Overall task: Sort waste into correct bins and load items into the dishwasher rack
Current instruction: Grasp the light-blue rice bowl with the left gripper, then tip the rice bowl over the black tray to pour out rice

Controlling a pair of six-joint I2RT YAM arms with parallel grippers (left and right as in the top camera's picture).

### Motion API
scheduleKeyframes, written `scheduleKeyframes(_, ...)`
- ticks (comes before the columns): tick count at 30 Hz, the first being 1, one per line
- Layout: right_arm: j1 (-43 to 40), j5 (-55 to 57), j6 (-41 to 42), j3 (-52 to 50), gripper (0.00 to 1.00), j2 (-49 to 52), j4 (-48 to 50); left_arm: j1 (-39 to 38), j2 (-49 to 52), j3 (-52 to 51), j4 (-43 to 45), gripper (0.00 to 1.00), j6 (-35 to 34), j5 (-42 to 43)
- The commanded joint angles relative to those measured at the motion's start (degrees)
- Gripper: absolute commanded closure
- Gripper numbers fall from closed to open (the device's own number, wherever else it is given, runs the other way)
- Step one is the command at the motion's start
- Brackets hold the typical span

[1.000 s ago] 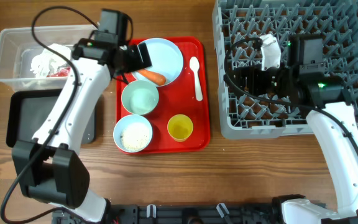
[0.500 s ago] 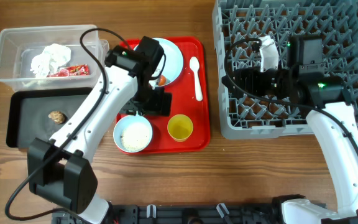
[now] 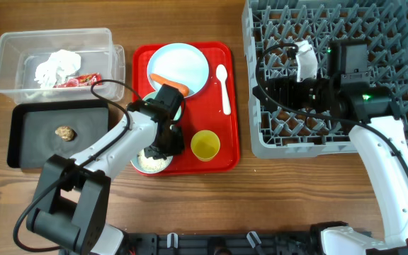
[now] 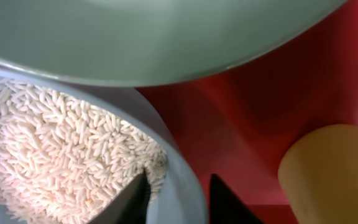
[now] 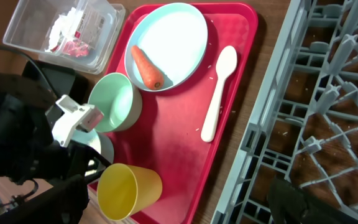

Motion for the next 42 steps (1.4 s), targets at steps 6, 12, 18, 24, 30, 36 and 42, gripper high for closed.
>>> scheduleKeyframes(6,0.1,-0.1,0.1,0.9,0.05,0.1,0.8,-0.3,-1.0,-0.4,0.4,0.96,-1.0,2.0)
scheduleKeyframes(12,0.1,-0.1,0.1,0.9,0.05,0.1,1.4,-0.2,-5.4,5.4,-4.9,0.96,4.1,6.5)
scheduleKeyframes(18,0.1,-0.1,0.1,0.9,0.05,0.1,2.2,2.7,-17.2,11.9,-11.1,0.96,12.8,9.5)
scheduleKeyframes(24,0.1,-0.1,0.1,0.9,0.05,0.1,2.1,25.7,-18.4,11.9,-14.3,0.96,26.6,14.1)
scheduleKeyframes(30,0.1,-0.1,0.1,0.9,0.05,0.1,2.8,49.1,-10.7,11.8,-11.2,0.96,42.6,34.9)
scheduleKeyframes(36,0.1,-0.2,0.3,0.9,0.05,0.1,2.9,64.2,1.0,11.8,-6.6,0.96,44.8,55.9)
scheduleKeyframes(42,0.1,-0.1,0.3,0.9,0.05,0.1,2.8,68.4,10.3,11.8,-7.4,0.96,47.3,74.0)
